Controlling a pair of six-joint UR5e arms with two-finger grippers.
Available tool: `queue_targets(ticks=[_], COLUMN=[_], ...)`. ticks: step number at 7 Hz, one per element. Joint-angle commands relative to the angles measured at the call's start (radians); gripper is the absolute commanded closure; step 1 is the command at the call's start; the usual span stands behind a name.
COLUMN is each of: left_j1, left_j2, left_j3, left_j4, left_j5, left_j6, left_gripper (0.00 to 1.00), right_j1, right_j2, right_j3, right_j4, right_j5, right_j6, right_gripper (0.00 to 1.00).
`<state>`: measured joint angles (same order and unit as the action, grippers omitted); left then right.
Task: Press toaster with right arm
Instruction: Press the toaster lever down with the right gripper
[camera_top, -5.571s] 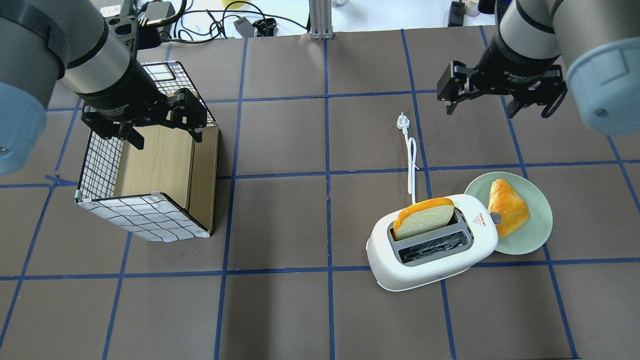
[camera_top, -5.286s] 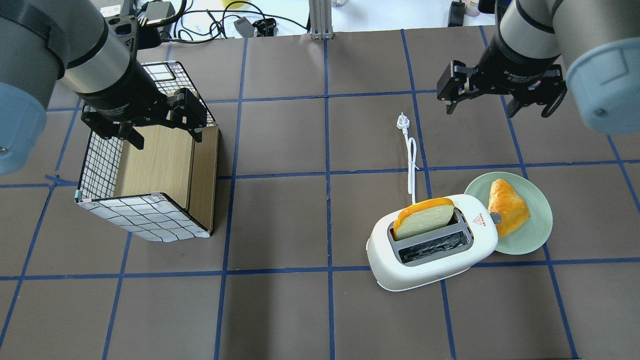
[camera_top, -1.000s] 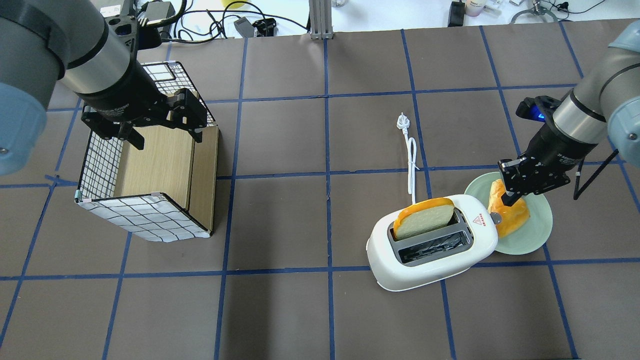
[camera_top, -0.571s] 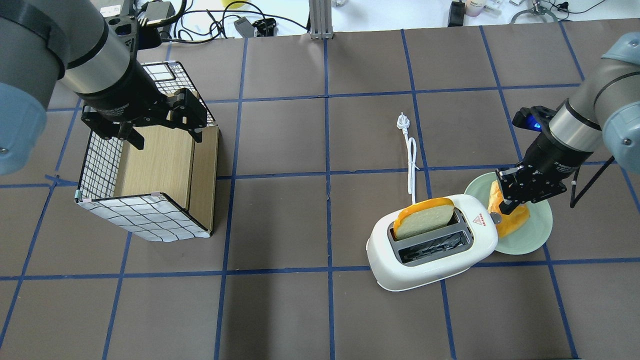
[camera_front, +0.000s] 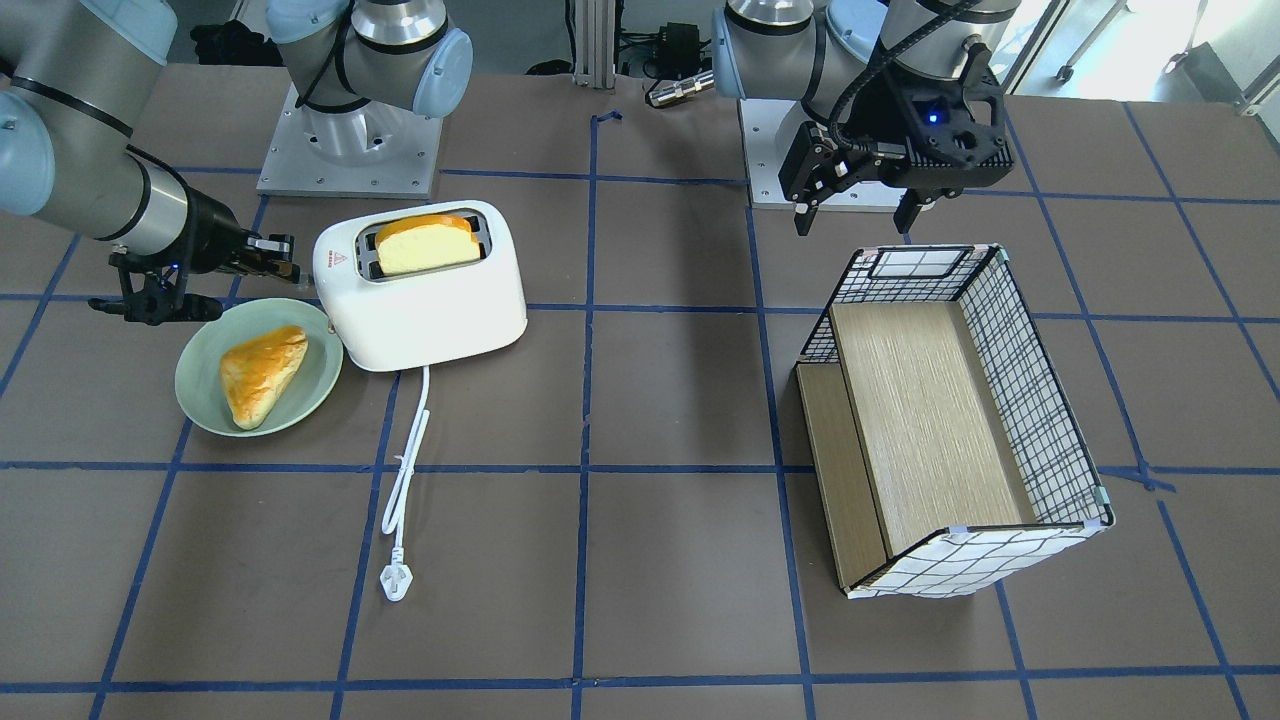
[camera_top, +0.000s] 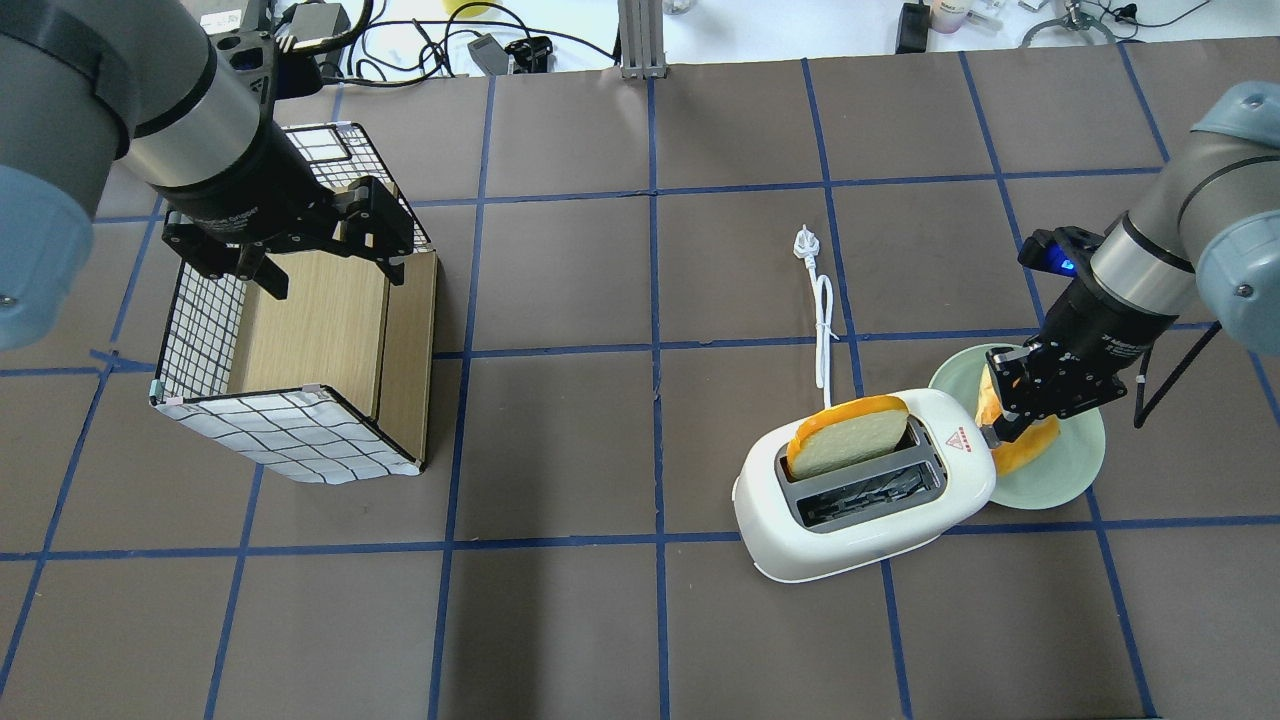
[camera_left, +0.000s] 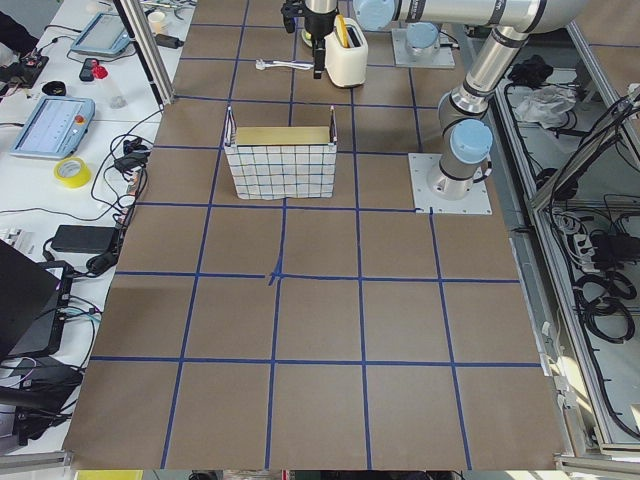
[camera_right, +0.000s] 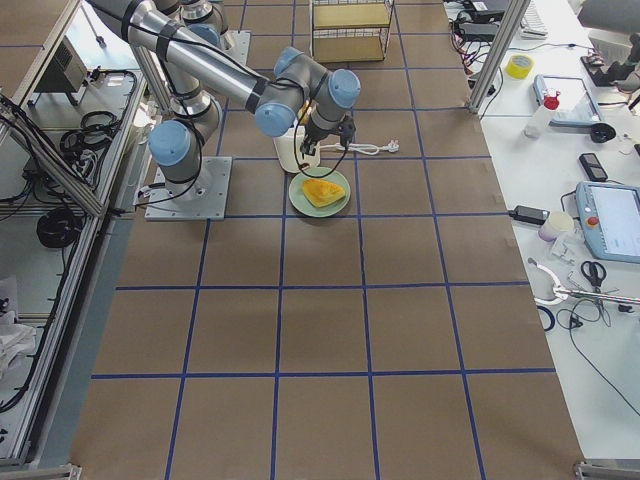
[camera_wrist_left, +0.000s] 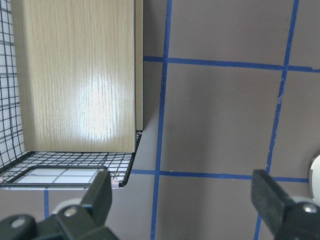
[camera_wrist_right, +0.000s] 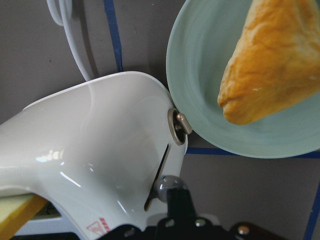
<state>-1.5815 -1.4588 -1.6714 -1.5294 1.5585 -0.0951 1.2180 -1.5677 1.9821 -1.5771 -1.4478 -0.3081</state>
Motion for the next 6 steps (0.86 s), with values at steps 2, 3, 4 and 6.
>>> queue_targets(ticks=[2,3,4,6], left_j1=[0.0,0.0,0.0,0.0], left_j2=[0.0,0.0,0.0,0.0], left_j3=[-0.001,-0.001,-0.001,-0.001], left_j4=[0.0,0.0,0.0,0.0], left_j5=[0.0,0.0,-0.001,0.0], left_j6=[0.0,0.0,0.0,0.0], left_gripper=[0.0,0.0,0.0,0.0], right_j1=[0.0,0.0,0.0,0.0], right_j2=[0.02,0.021,0.021,0.035], right_j3=[0.017,0.021,0.03,0.034], right_j4=[-0.006,-0.014,-0.02,-0.027], right_j5=[0.004,0.013,0.033,0.036], right_j6=[-0.002,-0.005,-0.012,-0.022], right_gripper=[1.0,1.0,1.0,1.0])
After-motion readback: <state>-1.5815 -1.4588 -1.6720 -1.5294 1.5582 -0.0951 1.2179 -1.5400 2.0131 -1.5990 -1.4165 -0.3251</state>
